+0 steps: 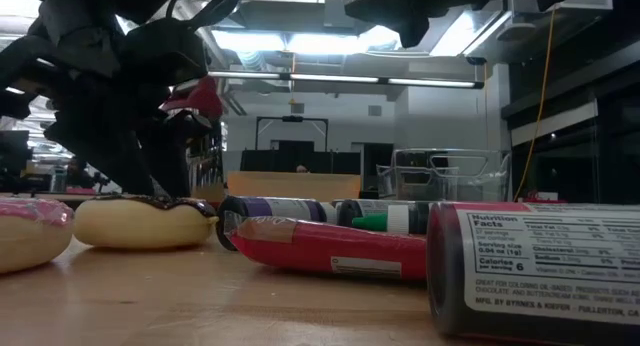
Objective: Pick & Place Food Item
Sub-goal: Put the black doughnut into the green bin
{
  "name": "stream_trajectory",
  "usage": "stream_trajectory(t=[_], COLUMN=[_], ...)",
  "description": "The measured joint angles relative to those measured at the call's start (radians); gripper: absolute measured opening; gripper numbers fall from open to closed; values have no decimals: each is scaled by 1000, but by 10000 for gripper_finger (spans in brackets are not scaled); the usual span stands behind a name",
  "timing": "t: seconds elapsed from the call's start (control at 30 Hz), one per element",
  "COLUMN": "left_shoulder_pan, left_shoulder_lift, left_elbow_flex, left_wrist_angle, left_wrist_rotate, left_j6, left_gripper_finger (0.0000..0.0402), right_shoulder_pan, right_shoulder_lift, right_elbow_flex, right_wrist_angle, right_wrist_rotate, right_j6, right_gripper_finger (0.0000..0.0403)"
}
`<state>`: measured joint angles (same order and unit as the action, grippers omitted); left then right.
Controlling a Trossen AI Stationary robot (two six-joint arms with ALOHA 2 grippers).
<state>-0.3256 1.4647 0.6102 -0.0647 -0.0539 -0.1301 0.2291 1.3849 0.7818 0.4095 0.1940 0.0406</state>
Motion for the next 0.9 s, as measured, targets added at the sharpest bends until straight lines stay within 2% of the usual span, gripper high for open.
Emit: stream_trajectory(t=[0.27, 0.53, 0.77, 0.9], left_shoulder_pan=[0, 16, 34, 34], left_shoulder_lift=[0, 0, 9, 47], left_elbow_flex=[0, 0, 0, 0], left_wrist_angle=[31, 37, 32, 47], left_wrist_rotate=[78, 62, 47, 84], left_j6=[-91, -173, -174, -184], left_gripper_finger=[192, 192, 192, 192], right_shoulder_pan=[0, 0, 2, 2], right_shoulder_lift=[0, 0, 0, 0], right_elbow_flex=[0, 0, 0, 0], right_wrist_angle=[0, 0, 0, -1], right_wrist_rotate=[-3, -3, -11, -23], right_j6=[3, 7, 24, 26], right_gripper_finger=[251, 251, 251, 251])
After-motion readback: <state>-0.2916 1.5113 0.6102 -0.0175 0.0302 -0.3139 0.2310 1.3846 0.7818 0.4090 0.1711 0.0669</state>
